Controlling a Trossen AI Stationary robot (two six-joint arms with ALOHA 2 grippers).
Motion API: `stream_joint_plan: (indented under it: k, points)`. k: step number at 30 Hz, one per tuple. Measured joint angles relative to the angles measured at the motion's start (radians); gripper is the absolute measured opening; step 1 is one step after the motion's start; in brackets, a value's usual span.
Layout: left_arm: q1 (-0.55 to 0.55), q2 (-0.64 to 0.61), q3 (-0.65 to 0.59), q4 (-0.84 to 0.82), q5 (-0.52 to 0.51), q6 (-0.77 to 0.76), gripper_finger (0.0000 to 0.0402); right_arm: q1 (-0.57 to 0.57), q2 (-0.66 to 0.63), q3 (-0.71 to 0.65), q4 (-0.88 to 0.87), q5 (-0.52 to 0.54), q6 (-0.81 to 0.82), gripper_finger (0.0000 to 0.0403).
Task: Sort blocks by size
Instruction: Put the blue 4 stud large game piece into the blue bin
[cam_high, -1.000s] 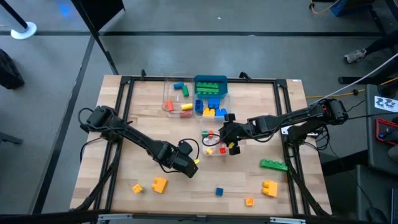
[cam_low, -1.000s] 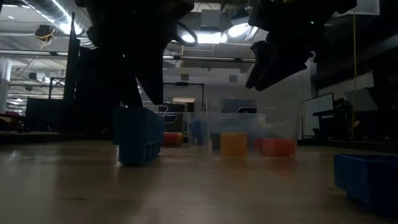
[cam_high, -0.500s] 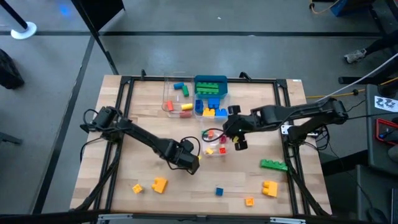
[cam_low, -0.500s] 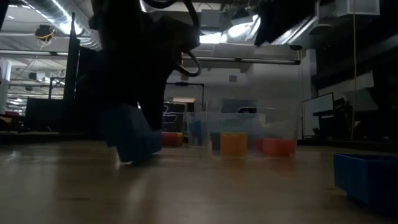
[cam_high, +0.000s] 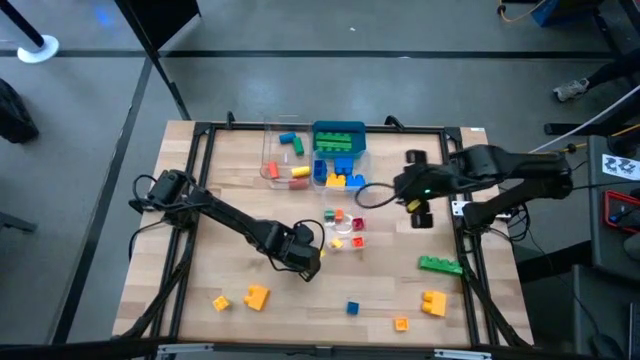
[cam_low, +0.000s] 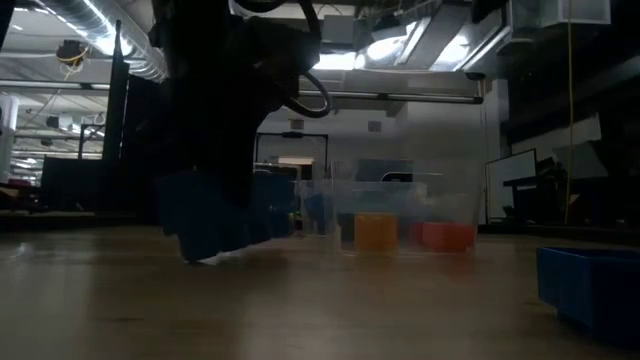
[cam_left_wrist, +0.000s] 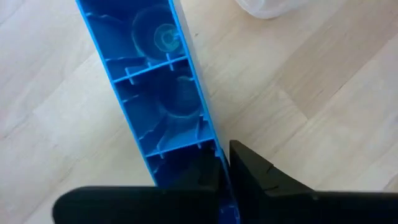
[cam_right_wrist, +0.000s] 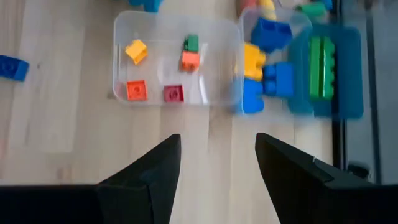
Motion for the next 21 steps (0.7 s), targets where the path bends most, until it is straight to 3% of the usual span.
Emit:
stream_joint_plan:
  k: [5, 12, 14, 17, 21]
  points:
    - [0.0, -0.048, 0.004, -0.012, 0.06, 0.017, 0.0006, 0.0, -0.074, -0.017, -0.046, -0.015, 0.104, 0.0209]
    - [-0.001, -0.21, 0.047, -0.018, 0.066, 0.051, 0.0005, 0.007, -0.179, -0.168, -0.035, -0.151, 0.232, 0.0209]
    - [0.009, -0.258, 0.061, -0.015, 0.011, 0.093, 0.0007, 0.03, -0.204, -0.227, -0.014, -0.157, 0.265, 0.0209]
    - [0.046, -0.307, 0.072, 0.024, -0.161, 0.201, 0.0007, 0.07, -0.223, -0.311, 0.057, -0.158, 0.29, 0.0209]
    - [0.146, -0.326, 0.072, 0.157, -0.328, 0.446, 0.0005, 0.14, -0.217, -0.398, 0.167, -0.17, 0.334, 0.0209]
